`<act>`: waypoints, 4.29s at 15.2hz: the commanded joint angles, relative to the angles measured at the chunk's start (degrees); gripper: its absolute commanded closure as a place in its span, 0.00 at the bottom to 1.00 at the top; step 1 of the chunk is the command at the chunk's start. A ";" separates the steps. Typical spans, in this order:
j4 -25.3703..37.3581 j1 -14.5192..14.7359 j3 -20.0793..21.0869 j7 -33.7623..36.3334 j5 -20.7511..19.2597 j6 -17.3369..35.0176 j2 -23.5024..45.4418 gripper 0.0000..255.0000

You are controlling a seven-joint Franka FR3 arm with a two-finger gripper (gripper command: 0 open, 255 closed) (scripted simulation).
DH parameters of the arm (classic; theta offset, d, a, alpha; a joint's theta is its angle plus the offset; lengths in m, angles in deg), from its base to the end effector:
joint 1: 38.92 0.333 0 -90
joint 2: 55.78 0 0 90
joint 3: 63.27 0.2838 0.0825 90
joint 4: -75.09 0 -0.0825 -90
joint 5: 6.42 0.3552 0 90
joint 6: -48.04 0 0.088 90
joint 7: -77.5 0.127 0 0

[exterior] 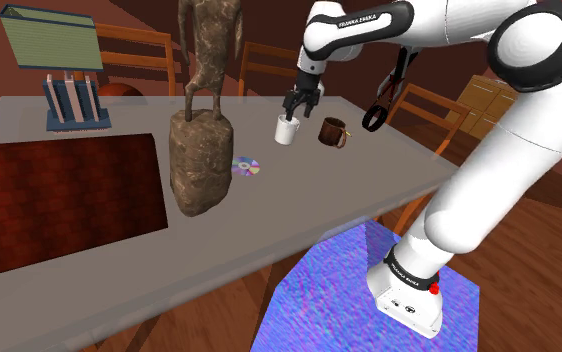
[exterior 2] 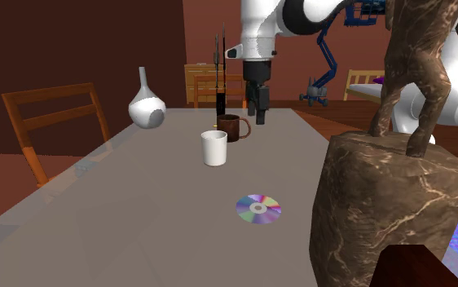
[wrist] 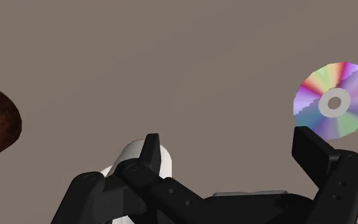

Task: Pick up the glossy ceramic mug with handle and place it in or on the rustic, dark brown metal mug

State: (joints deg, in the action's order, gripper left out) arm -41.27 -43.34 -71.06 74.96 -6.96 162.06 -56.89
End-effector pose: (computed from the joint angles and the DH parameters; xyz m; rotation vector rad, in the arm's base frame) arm 0.5068 -0.1106 0.4125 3.1276 -0.2583 -0.0349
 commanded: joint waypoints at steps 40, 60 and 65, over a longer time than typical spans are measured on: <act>20.78 -3.32 -1.50 -4.28 1.85 4.63 24.84 1.00; 31.10 -3.30 -1.82 -4.33 1.28 -9.25 21.24 1.00; 34.79 -3.38 -1.87 -4.41 1.26 -13.05 21.13 1.00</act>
State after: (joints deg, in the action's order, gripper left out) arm -7.29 -46.72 -72.92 70.53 -5.70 149.80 -35.80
